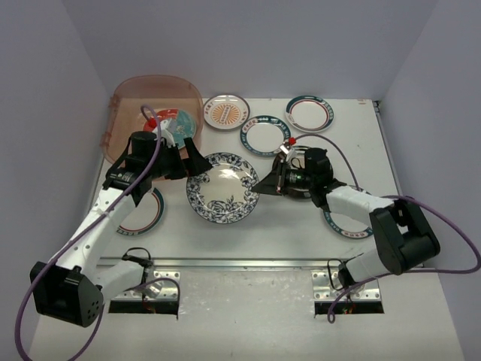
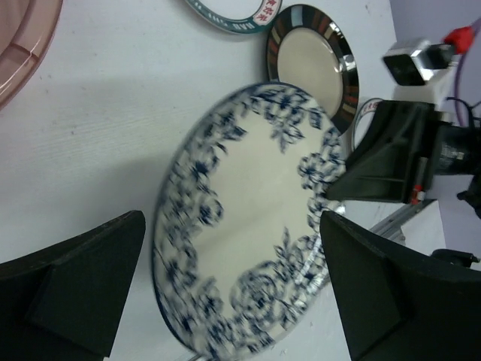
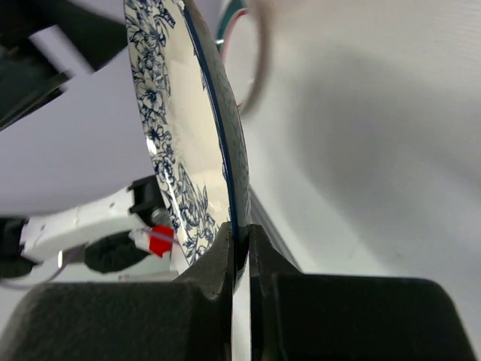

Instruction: Place the plates into the plastic bin on the countertop

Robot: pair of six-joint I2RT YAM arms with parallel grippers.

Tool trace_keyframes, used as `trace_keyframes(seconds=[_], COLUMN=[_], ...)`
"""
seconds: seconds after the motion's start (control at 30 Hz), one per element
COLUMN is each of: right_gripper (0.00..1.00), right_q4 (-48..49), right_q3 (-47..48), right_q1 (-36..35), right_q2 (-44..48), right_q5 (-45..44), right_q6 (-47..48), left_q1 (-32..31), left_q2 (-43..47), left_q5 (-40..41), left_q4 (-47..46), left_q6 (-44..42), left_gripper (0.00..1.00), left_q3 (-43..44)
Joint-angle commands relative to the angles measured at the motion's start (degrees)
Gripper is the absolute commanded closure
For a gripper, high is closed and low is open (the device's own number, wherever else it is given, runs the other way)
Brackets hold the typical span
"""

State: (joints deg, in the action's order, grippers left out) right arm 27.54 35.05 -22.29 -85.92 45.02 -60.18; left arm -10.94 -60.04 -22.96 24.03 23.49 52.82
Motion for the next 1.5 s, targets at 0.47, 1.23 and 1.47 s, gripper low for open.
trace_keyframes(seconds=[0.47,1.23,1.47], right_gripper=[0.59,0.01,0.01], right_q4=[15.7,-10.2,-14.3], right_q3=[0.4,-6.7,-6.5], right_q1=[2.5,16.4,16.5], right_q2=[7.9,25.2,28.5], right_q5=[12.6,12.9,11.4], right_q6=[-6.2,8.9,10.4], left_q1=[-1.0,24.8,24.2], left_q2=[-0.7,-33.9,-49.2], left_q5=[-8.7,27.4,26.3], left_q4=[-8.8,-7.4,-3.3], left_q6=[3.9,26.2,21.3], left_gripper=[1.00,1.00,1.00], left_q3=[1.4,36.3,50.3])
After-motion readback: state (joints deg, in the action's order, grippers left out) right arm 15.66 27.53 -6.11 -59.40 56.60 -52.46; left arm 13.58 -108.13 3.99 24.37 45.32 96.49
